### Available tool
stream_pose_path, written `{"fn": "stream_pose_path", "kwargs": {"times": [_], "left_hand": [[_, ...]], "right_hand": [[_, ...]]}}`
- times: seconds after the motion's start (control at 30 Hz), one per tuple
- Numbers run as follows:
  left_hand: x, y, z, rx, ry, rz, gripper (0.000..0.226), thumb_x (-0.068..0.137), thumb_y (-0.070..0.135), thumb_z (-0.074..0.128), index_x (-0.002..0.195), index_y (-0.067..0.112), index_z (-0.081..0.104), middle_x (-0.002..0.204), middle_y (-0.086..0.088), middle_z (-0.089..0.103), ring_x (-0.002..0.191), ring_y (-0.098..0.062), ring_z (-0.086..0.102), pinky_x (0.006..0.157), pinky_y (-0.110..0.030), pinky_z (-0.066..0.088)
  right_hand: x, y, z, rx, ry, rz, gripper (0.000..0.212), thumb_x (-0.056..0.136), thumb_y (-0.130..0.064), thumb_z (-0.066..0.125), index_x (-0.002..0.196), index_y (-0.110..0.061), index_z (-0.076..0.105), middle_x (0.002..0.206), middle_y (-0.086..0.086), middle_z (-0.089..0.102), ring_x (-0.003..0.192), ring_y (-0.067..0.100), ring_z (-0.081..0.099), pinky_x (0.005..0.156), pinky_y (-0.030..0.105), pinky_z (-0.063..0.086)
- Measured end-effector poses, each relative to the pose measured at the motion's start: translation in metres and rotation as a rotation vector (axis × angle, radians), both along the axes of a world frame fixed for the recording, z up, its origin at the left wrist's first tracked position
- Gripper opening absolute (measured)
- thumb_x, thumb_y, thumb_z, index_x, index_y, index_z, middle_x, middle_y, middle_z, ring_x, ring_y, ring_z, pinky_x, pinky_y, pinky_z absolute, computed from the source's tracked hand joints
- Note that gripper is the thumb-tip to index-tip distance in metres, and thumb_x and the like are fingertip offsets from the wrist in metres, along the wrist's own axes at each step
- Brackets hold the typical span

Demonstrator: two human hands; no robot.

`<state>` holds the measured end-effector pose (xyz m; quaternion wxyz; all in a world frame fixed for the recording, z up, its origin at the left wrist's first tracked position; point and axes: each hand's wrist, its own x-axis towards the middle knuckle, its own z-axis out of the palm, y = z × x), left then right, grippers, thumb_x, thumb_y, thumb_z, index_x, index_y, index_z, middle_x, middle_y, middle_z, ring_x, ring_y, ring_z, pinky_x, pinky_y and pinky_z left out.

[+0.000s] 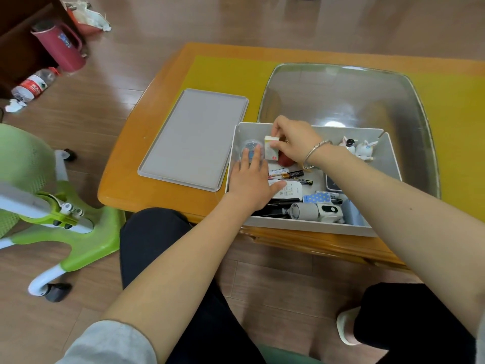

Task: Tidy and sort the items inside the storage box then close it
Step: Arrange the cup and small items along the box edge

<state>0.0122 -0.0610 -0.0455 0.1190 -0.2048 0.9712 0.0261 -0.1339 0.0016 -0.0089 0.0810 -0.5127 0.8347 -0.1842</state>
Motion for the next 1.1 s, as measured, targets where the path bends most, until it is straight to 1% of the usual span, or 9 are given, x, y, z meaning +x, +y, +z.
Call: {"fn": "stream_pose_path", "kwargs": {"times": [0.13, 0.23, 0.37, 0.47, 0.6, 0.7, 0.83, 1.0, 1.1], "left_hand": [[0.001, 0.000, -0.001, 0.006, 0.019, 0.006, 0.084, 0.093, 0.068, 0.020, 0.151, 0.007, 0.022, 0.160, -0.010, -0.014, 0.147, -0.034, -0.010, 0.118, -0.046, 0.010], [0.001, -0.001, -0.002, 0.031, 0.048, 0.001, 0.080, 0.093, 0.068, 0.022, 0.147, 0.010, 0.031, 0.161, -0.011, -0.011, 0.147, -0.035, -0.009, 0.118, -0.048, 0.011], [0.003, -0.003, -0.006, 0.069, 0.113, -0.049, 0.074, 0.094, 0.066, 0.026, 0.147, 0.015, 0.031, 0.162, -0.009, -0.004, 0.147, -0.033, -0.006, 0.117, -0.051, 0.008], [0.001, -0.005, -0.008, 0.046, 0.134, -0.116, 0.074, 0.094, 0.066, 0.023, 0.150, 0.018, 0.026, 0.162, -0.003, 0.003, 0.148, -0.027, -0.008, 0.116, -0.055, 0.005], [-0.007, -0.008, -0.009, -0.011, 0.048, -0.136, 0.082, 0.091, 0.070, 0.013, 0.152, 0.015, 0.021, 0.161, -0.002, 0.009, 0.148, -0.026, -0.011, 0.115, -0.057, -0.001], [-0.010, -0.009, -0.010, -0.038, 0.017, -0.132, 0.087, 0.088, 0.074, 0.010, 0.152, 0.015, 0.020, 0.161, -0.002, 0.014, 0.148, -0.028, -0.010, 0.115, -0.059, -0.004], [-0.013, -0.008, -0.006, -0.006, -0.024, -0.126, 0.087, 0.088, 0.075, 0.011, 0.152, 0.017, 0.017, 0.161, -0.003, 0.011, 0.147, -0.029, -0.013, 0.115, -0.059, -0.004], [-0.015, -0.009, -0.004, 0.024, -0.009, -0.124, 0.089, 0.086, 0.078, 0.016, 0.150, 0.017, 0.023, 0.160, -0.004, 0.016, 0.147, -0.030, -0.011, 0.115, -0.057, -0.004], [-0.020, -0.010, -0.003, 0.034, -0.032, -0.109, 0.092, 0.086, 0.078, 0.014, 0.153, 0.015, 0.015, 0.162, -0.004, 0.009, 0.146, -0.031, -0.014, 0.115, -0.055, -0.007]], "right_hand": [[0.004, -0.001, -0.010, 0.095, 0.301, 0.058, 0.022, 0.086, -0.032, 0.062, 0.103, -0.018, 0.059, 0.106, 0.003, 0.063, 0.105, 0.025, 0.051, 0.087, 0.038, 0.032], [0.006, 0.005, -0.016, 0.079, 0.377, 0.055, 0.026, 0.083, -0.033, 0.065, 0.105, -0.018, 0.065, 0.109, 0.004, 0.059, 0.107, 0.027, 0.047, 0.085, 0.038, 0.032], [0.008, 0.008, -0.017, 0.077, 0.480, 0.002, 0.022, 0.084, -0.035, 0.063, 0.096, -0.020, 0.073, 0.100, 0.004, 0.056, 0.102, 0.030, 0.045, 0.081, 0.040, 0.031], [0.008, 0.007, -0.016, 0.093, 0.401, 0.033, 0.026, 0.086, -0.030, 0.062, 0.105, -0.013, 0.069, 0.104, 0.009, 0.056, 0.104, 0.031, 0.043, 0.084, 0.040, 0.035], [0.003, 0.017, -0.008, 0.067, 0.231, 0.061, 0.047, 0.079, -0.020, 0.071, 0.120, -0.005, 0.055, 0.118, 0.015, 0.050, 0.112, 0.031, 0.042, 0.096, 0.036, 0.036], [-0.001, 0.026, 0.001, 0.085, 0.245, 0.030, 0.048, 0.079, -0.027, 0.072, 0.120, -0.008, 0.055, 0.121, 0.014, 0.051, 0.112, 0.031, 0.045, 0.097, 0.038, 0.036], [0.000, 0.027, 0.008, 0.220, 0.294, -0.006, 0.044, 0.084, -0.034, 0.065, 0.122, -0.016, 0.054, 0.120, 0.010, 0.054, 0.111, 0.031, 0.051, 0.095, 0.042, 0.037], [-0.003, 0.023, 0.013, 0.299, 0.257, 0.024, 0.043, 0.083, -0.031, 0.066, 0.124, -0.022, 0.056, 0.121, 0.007, 0.054, 0.112, 0.030, 0.052, 0.095, 0.041, 0.037], [-0.005, 0.028, 0.008, 0.239, 0.242, 0.013, 0.048, 0.081, -0.027, 0.068, 0.127, -0.023, 0.054, 0.121, 0.008, 0.051, 0.111, 0.029, 0.051, 0.095, 0.043, 0.037]]}}
